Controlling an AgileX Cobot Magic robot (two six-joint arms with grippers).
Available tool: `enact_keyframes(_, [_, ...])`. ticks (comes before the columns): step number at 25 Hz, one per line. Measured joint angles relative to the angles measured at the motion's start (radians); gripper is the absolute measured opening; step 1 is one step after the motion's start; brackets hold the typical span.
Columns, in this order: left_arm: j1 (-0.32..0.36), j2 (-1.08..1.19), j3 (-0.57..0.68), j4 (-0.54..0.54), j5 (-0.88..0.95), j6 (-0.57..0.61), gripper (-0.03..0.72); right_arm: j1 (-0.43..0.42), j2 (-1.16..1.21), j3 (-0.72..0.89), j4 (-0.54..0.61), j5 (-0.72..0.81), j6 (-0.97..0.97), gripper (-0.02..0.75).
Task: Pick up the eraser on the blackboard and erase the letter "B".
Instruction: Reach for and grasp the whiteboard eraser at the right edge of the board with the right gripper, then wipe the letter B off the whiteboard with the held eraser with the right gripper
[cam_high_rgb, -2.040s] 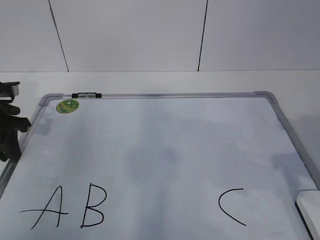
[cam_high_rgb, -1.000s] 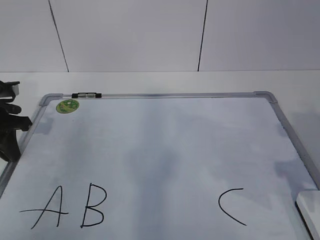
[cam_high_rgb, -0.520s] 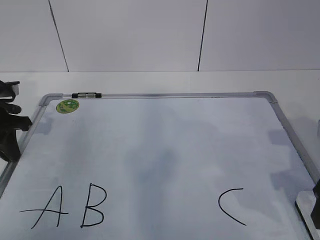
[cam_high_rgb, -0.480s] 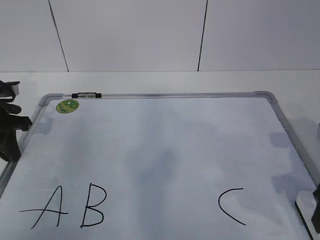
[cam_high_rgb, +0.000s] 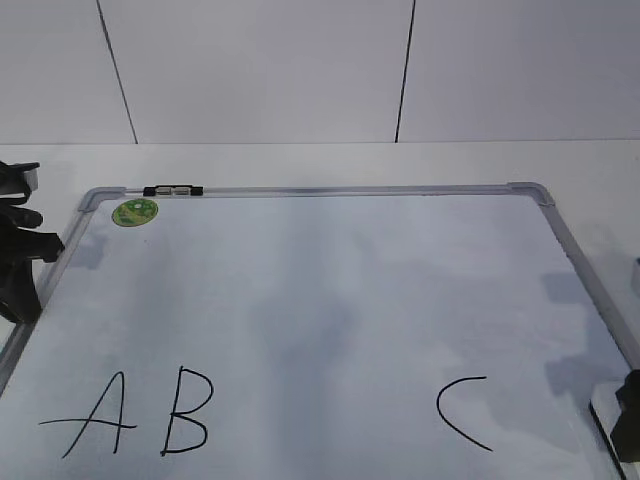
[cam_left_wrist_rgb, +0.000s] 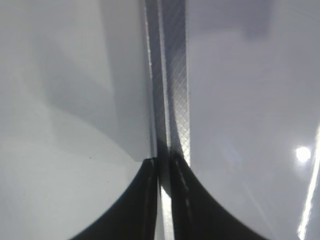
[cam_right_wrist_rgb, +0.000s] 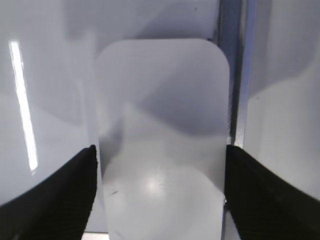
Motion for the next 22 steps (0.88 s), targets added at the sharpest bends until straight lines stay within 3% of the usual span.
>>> enact_keyframes(22, [0.000,0.000,0.000,0.000,0.000,0.000,0.046,0.000,0.082,0.000,0.018,-0.022,0.038,0.586])
